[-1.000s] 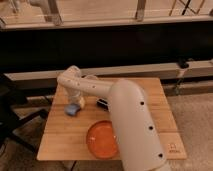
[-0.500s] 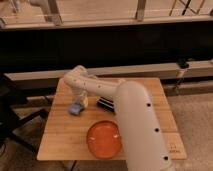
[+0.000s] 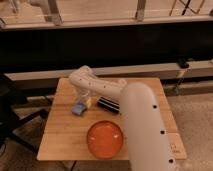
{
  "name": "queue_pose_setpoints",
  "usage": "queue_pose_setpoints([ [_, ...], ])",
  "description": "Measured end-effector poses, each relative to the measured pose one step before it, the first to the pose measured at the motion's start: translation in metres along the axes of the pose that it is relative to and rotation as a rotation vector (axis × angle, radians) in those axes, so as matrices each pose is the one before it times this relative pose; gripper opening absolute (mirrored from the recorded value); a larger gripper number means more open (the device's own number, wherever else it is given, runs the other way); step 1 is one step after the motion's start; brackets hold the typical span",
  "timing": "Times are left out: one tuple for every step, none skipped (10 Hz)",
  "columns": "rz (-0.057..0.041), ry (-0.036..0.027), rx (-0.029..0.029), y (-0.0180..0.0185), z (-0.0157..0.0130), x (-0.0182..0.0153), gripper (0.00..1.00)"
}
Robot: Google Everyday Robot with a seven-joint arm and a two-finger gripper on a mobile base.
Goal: Wipe the white sponge on the table
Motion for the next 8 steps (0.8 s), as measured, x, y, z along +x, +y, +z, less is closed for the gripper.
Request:
queue_pose_setpoints([
  [0.00264,-0.00175,0.00232,0.0017,0.00007,0.00041,0.0],
  [0.00195,-0.00203,0.00026,0.00311,-0.00013,0.00012,0.0],
  [0.00134,-0.00094,0.0012,0.00353,-0.00078,0.00018,0.0],
  [-0.00042,-0.00127,0.00067,0.00468,-0.00005,-0.00051,0.0],
  [0.00006,0.00026,0.00043,0.00289,-0.00025,-0.00063,0.0],
  [-0.00095,0.00178,-0.00152,0.00338,-0.00014,-0.00141,0.0],
  [-0.00252,0.00234,-0.00233,0.00222,0.00012,-0.00177,0.0],
  [0.00259,-0.0005,0.00089,0.00062,-0.0003,0.00043,0.0],
])
